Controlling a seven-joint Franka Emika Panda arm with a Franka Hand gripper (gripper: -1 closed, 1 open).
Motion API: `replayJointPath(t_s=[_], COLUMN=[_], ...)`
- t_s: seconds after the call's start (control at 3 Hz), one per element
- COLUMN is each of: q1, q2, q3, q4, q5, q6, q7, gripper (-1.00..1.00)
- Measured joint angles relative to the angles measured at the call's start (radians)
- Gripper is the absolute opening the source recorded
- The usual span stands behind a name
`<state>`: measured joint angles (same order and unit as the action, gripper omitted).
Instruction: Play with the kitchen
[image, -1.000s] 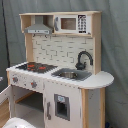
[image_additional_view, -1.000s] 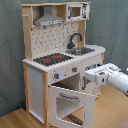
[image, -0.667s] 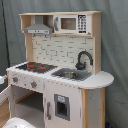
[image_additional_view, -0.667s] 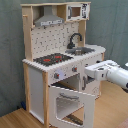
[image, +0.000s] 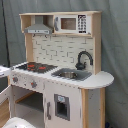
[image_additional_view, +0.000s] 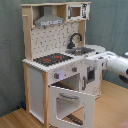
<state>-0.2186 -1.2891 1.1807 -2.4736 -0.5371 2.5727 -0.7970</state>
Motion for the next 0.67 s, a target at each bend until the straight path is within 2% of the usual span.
replayJointPath(t_s=[0.67], q1=[-0.025], q2=[0.011], q3=[-0.150], q4=[0.000], q5=[0.002], q6=[0.093], q7=[-0.146], gripper=[1.00])
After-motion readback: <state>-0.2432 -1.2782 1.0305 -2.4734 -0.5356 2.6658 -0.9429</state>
